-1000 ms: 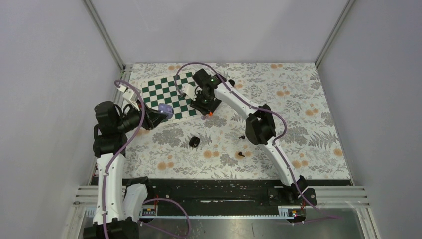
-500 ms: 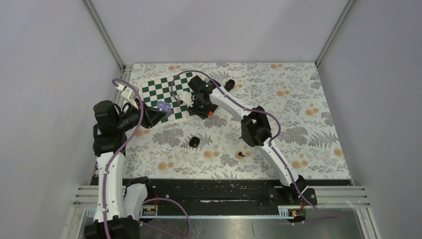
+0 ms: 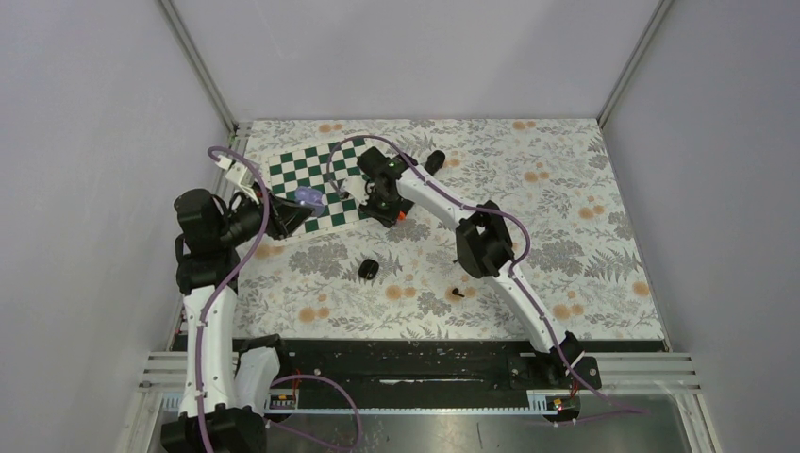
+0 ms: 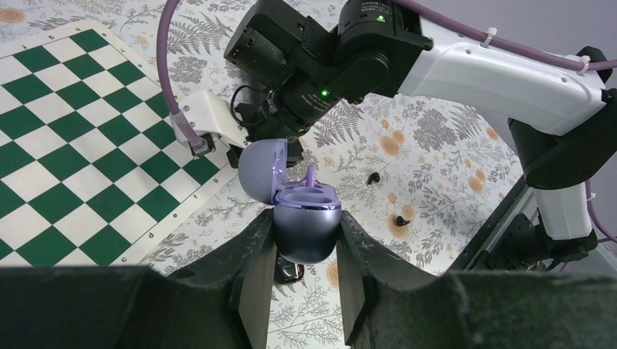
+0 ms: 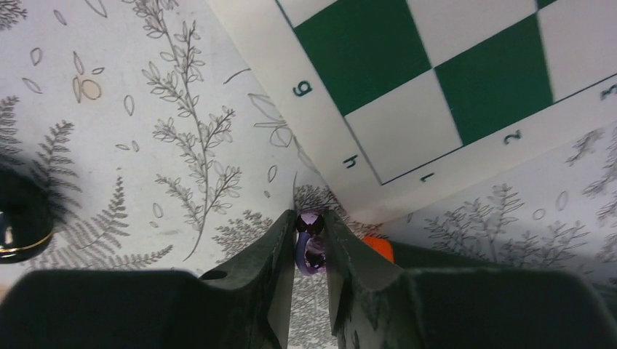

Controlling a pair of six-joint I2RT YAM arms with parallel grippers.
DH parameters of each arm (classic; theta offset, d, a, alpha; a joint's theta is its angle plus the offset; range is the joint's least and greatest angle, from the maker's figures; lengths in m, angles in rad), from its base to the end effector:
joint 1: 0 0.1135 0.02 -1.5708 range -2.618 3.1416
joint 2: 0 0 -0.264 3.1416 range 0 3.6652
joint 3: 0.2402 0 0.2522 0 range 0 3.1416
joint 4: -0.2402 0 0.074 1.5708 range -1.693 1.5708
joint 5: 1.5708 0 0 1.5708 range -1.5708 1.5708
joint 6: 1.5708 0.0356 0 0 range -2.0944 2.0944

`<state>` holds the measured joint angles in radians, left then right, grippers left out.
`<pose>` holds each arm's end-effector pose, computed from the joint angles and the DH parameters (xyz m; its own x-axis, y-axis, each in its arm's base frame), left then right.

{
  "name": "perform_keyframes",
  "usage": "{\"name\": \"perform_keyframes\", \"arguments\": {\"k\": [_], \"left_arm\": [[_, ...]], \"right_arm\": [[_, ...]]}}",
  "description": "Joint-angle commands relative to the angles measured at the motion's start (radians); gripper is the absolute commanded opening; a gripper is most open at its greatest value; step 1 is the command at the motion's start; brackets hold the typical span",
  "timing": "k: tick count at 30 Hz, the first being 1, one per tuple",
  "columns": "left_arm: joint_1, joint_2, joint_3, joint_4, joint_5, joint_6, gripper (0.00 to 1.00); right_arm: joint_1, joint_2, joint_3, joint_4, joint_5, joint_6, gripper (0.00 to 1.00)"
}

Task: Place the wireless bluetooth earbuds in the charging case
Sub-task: Move the earbud to the center of the board.

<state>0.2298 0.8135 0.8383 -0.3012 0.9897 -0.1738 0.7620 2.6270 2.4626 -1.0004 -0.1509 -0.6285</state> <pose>0.1743 0.0102 0.3459 -0.3755 -0.1853 -0.9081 0.6021 0.6961 -0.3910 0.3902 0.3797 0.1622 -0.1111 -0.9095 -0.4007 -0.9776 0.1725 -0.1205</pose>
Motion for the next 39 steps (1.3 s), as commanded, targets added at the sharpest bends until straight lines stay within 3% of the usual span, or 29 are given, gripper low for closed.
{"name": "perform_keyframes", "arguments": {"k": [1,7,14,22,31,39], "left_arm": [[0.012,-0.013,-0.025,0.103,0.036,-0.032,0.00],[0.012,-0.006,-0.058,0.187,0.048,-0.068,0.00],[0.013,0.021,-0.074,0.255,0.057,-0.086,0.00],[0.012,0.009,-0.058,0.193,0.059,-0.057,0.00],[0.013,0.004,-0.025,0.093,0.052,-0.010,0.00],[0.012,0.014,-0.016,0.087,0.040,-0.006,0.00]], "right_arm": [[0.007,-0.098,-0.040,-0.029,-0.066,0.174,0.25],[0.007,-0.204,-0.157,-0.040,-0.143,0.362,0.17],[0.008,-0.313,-0.385,-0.031,-0.206,0.422,0.17],[0.003,-0.320,-0.522,-0.007,-0.223,0.317,0.24],[-0.046,-0.369,-0.606,0.078,-0.212,0.270,0.41],[-0.054,-0.397,-0.623,0.078,-0.230,0.248,0.42]]}}
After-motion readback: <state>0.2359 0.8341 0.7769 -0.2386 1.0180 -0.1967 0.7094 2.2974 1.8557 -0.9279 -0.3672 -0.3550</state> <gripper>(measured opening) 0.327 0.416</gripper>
